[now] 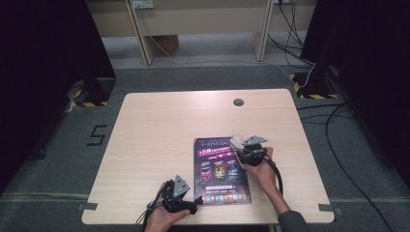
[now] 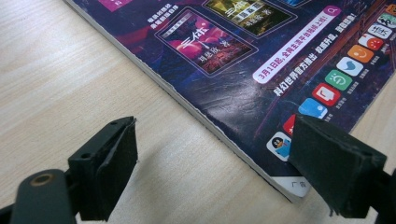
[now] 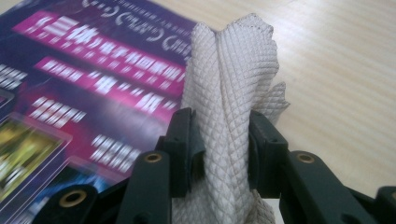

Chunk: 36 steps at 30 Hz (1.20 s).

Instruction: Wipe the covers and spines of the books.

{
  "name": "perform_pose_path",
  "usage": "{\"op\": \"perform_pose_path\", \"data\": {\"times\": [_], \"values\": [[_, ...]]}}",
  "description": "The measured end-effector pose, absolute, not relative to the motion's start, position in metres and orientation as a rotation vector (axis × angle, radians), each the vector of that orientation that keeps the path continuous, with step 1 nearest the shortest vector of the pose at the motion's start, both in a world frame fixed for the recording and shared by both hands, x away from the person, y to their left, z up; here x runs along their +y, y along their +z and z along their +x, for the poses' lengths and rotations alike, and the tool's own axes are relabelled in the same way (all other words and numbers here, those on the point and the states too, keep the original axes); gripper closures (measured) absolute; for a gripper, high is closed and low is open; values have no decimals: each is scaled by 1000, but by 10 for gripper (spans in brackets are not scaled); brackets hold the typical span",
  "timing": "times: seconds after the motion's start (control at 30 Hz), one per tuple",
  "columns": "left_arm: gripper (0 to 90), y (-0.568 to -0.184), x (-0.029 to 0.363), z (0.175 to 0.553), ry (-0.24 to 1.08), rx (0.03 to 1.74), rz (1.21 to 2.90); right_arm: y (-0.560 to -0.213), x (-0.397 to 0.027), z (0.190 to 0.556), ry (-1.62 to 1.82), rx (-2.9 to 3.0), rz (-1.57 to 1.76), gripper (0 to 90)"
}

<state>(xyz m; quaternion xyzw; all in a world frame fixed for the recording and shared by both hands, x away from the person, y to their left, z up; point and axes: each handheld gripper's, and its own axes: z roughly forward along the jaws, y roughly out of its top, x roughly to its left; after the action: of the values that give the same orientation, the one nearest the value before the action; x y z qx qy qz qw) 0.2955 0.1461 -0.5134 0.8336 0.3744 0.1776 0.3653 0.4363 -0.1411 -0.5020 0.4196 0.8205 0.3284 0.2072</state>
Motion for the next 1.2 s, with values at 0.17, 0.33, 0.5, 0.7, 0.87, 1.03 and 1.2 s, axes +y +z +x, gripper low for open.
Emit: {"op": "perform_pose_path", "data": {"times": [0.17, 0.33, 0.5, 0.7, 0.87, 1.03, 1.2], "values": [[147, -513, 146, 295, 457, 966, 2141, -503, -140, 451, 913, 2249, 1196, 654], [147, -514, 146, 295, 456, 968, 2138, -503, -141, 457, 912, 2242, 1201, 656], [147, -514, 146, 295, 463, 965, 2137, -504, -140, 455, 934, 2240, 1217, 674], [145, -514, 146, 294, 462, 975, 2134, -502, -130, 440, 926, 2303, 1142, 674], [142, -514, 146, 295, 461, 980, 2132, -501, -116, 424, 942, 2379, 1064, 676], [141, -514, 146, 295, 456, 985, 2129, -502, -100, 410, 972, 2434, 999, 676], [140, -515, 146, 295, 460, 984, 2125, -501, -87, 395, 991, 2493, 924, 676]]}}
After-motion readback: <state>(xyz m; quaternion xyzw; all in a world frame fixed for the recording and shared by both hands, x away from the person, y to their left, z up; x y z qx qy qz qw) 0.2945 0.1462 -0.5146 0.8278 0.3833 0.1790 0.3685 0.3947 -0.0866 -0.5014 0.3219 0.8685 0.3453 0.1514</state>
